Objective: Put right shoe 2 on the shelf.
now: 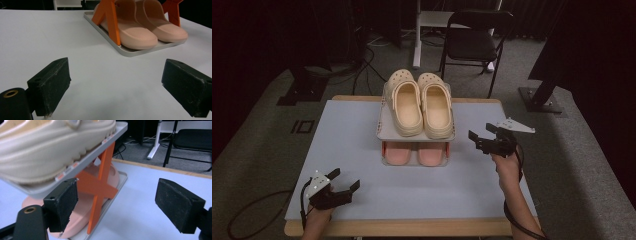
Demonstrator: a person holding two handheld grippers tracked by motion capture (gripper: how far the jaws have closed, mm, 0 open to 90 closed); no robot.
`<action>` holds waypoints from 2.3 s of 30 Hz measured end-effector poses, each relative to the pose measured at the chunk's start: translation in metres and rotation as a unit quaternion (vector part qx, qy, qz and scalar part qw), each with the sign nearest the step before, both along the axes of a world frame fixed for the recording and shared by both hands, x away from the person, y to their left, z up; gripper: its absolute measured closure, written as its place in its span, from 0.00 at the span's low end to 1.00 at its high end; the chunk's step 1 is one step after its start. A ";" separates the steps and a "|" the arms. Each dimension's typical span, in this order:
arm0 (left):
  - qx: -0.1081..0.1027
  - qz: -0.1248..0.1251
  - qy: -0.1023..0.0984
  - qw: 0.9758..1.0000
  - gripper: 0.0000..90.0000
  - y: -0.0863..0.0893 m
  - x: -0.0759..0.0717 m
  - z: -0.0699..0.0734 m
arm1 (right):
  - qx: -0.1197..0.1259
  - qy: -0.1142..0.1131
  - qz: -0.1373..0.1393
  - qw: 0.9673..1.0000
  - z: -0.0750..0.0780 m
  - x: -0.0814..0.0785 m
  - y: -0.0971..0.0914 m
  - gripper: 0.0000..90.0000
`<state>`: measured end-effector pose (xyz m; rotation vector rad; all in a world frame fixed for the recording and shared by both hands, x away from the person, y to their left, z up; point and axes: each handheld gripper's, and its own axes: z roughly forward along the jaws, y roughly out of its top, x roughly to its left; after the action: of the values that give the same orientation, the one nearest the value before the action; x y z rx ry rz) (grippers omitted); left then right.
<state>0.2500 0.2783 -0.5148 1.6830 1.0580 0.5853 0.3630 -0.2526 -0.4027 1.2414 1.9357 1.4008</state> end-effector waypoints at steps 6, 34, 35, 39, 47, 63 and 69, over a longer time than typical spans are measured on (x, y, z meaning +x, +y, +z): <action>-0.002 0.000 0.000 1.000 0.09 0.000 0.000 0.000 | -0.004 0.002 0.002 1.000 -0.020 -0.005 -0.005 0.19; 0.001 0.002 -0.001 1.000 0.09 -0.001 0.000 0.000 | -0.037 0.048 0.017 0.998 -0.095 -0.030 -0.033 0.17; 0.000 0.001 -0.001 1.000 0.09 -0.001 0.000 0.000 | -0.036 0.046 0.017 0.998 -0.097 -0.032 -0.035 0.17; -0.001 0.002 -0.002 1.000 0.09 0.000 0.000 0.001 | -0.041 0.048 0.011 0.998 -0.103 -0.037 -0.040 0.17; 0.000 0.004 -0.001 1.000 0.09 0.000 0.000 0.001 | -0.056 0.055 -0.001 0.997 -0.112 -0.046 -0.049 0.17; 0.004 0.003 -0.003 1.000 0.09 -0.001 -0.002 0.000 | -0.066 0.042 -0.044 0.996 -0.120 -0.059 -0.062 0.18; 0.006 0.002 -0.005 1.000 0.09 -0.001 -0.002 0.001 | -0.075 0.047 -0.047 0.995 -0.121 -0.057 -0.061 0.18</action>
<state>0.2476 0.2770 -0.5140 1.6879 1.0542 0.6036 0.3055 -0.3132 -0.5237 1.3288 1.9780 1.1468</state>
